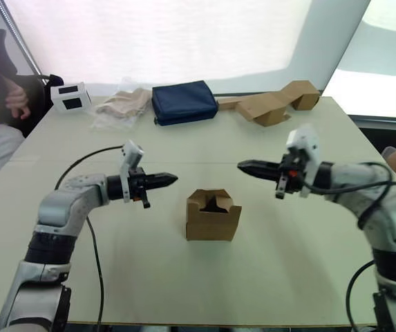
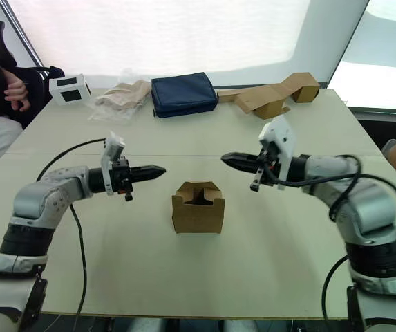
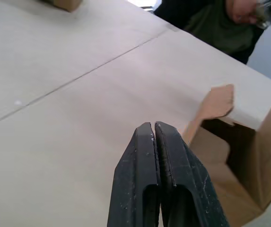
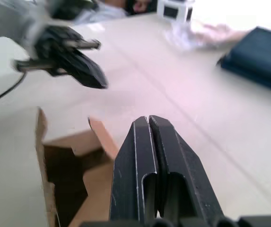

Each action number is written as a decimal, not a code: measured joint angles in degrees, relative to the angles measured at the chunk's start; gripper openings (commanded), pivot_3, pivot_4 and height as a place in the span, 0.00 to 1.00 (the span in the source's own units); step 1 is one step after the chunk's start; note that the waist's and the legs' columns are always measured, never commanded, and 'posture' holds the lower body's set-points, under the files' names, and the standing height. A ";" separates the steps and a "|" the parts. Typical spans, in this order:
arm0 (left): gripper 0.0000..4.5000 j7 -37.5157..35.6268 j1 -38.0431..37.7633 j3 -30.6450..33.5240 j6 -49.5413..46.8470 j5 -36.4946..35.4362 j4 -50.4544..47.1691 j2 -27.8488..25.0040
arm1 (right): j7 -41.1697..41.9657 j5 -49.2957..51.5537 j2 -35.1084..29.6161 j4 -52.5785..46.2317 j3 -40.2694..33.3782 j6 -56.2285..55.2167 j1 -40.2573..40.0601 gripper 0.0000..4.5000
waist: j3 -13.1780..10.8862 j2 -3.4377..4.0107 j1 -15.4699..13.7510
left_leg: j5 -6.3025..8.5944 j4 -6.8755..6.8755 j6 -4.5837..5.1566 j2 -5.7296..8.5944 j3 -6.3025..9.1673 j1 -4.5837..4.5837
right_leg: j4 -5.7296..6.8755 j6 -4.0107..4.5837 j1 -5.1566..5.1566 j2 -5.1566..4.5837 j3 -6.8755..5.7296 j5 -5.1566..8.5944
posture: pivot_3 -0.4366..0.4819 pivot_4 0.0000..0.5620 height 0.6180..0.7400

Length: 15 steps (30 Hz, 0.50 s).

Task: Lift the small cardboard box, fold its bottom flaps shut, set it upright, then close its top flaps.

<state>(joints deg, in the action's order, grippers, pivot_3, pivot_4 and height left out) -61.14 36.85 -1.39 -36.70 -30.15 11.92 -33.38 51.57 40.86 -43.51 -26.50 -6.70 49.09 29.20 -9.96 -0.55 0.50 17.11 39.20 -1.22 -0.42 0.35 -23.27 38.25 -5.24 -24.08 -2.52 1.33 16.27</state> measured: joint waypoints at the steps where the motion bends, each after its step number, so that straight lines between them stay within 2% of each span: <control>1: 0.02 -1.19 0.96 -0.97 1.84 1.58 3.93 0.69 | -0.02 1.68 -0.26 -2.66 0.95 1.76 -1.36 0.00 | 0.00 0.00 0.01 | 0.00 0.02 0.00 0.00 -0.02 -0.02 | 0.00 0.00 0.00 -0.01 0.00 0.00 | 0.48 0.27 1.00; 5: 0.02 -5.80 4.51 -4.80 6.17 5.85 14.63 3.54 | -1.53 7.93 -0.40 -11.40 3.62 6.72 -4.28 0.00 | -0.01 -0.02 0.10 | 0.00 0.07 0.00 0.03 -0.02 -0.06 | 0.00 -0.02 -0.01 -0.01 0.00 -0.01 | 0.48 0.27 1.00; 8: 0.02 -9.16 6.49 -6.55 7.88 7.43 18.94 5.42 | -4.14 10.23 0.18 -14.12 4.17 8.01 -4.85 0.00 | -0.01 -0.03 0.13 | 0.00 0.07 0.01 0.03 -0.01 -0.06 | 0.00 -0.02 -0.01 0.00 0.00 -0.01 | 0.48 0.27 1.00; 11: 0.02 -11.16 7.00 -7.43 9.48 8.89 21.34 6.94 | -6.24 9.28 0.11 -14.74 5.54 7.62 -6.73 0.00 | -0.01 -0.03 0.28 | 0.01 0.06 0.01 0.01 -0.01 -0.05 | 0.00 -0.02 -0.03 0.02 0.00 -0.01 | 0.48 0.27 1.00; 15: 0.02 -13.00 7.04 -8.79 11.11 10.95 23.25 8.60 | -8.23 2.71 -0.58 -15.79 11.13 4.47 -9.48 0.00 | -0.01 -0.03 0.27 | 0.01 0.07 0.01 0.01 -0.02 -0.05 | 0.02 -0.02 -0.04 0.03 0.02 -0.01 | 0.48 0.27 1.00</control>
<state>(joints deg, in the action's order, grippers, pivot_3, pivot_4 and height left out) -74.14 43.89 -10.18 -25.59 -19.20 35.17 -24.78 43.34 43.56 -44.09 -42.28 4.43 53.56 19.72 -9.97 -0.58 0.77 17.12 39.26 -1.21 -0.41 0.33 -23.33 38.27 -5.26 -24.13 -2.49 1.35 16.26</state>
